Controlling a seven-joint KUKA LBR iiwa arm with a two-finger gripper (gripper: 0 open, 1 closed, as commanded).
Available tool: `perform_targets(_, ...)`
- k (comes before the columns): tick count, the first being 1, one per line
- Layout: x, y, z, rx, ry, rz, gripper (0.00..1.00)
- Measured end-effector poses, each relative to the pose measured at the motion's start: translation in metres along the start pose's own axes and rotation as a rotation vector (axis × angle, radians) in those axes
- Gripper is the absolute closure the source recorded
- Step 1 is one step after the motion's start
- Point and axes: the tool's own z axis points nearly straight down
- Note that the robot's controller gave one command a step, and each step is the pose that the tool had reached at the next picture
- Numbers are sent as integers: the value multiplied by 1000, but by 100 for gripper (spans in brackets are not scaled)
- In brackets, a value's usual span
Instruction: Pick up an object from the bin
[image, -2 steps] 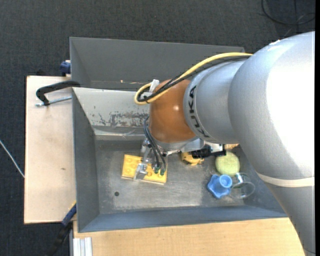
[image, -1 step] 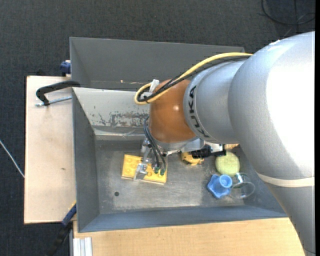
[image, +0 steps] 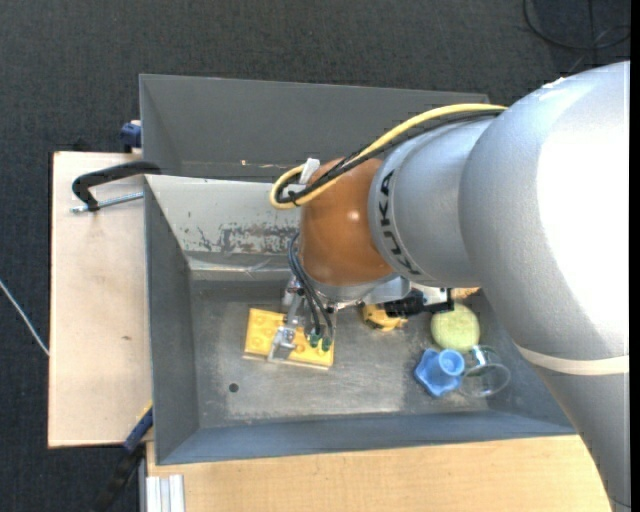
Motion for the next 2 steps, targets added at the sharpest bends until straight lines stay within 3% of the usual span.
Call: perform_targets(2, 0, 0, -36, 0, -2, 0, 100)
